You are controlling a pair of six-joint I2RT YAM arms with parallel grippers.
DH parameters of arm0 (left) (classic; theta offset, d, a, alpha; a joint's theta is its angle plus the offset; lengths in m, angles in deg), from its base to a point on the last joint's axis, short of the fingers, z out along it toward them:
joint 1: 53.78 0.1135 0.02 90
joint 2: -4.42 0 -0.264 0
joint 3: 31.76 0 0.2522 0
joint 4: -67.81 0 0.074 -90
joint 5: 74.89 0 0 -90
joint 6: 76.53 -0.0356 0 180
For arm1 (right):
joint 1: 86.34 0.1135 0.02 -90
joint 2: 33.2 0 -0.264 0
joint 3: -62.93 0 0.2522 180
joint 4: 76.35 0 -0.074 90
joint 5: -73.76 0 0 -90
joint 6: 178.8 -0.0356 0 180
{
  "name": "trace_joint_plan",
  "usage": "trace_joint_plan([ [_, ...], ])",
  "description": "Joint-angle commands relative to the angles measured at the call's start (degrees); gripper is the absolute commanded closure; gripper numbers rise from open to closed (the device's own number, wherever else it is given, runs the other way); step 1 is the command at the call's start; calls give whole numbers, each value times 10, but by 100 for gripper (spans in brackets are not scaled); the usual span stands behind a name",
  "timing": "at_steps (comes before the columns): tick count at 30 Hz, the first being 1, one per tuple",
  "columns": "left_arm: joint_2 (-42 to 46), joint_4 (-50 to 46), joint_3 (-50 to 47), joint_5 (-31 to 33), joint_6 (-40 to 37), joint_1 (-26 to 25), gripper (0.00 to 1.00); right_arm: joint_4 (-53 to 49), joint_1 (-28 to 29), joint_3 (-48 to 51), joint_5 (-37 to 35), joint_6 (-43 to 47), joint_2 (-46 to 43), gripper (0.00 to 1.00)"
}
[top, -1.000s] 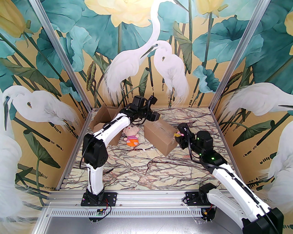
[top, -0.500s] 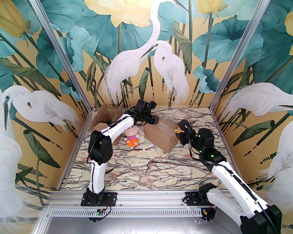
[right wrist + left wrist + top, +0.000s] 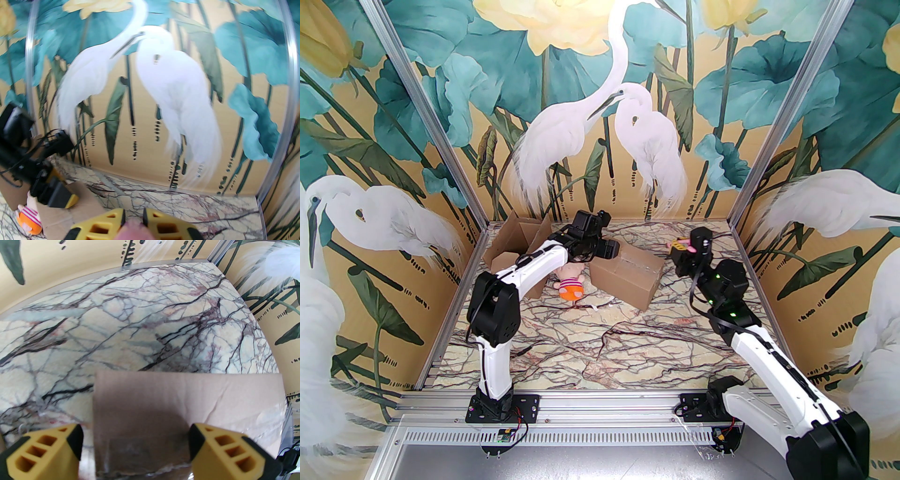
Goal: Unpack the express box
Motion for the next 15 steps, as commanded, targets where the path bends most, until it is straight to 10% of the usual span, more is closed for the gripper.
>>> trace_joint_plan([
  [1,51,28,-15,17,-76,-12,1,-44,-19,18,-63,-161,-34,100],
  [15,120,103,-148,-173,-664,-83,0,87,-43,178,-62,-453,-65,100],
])
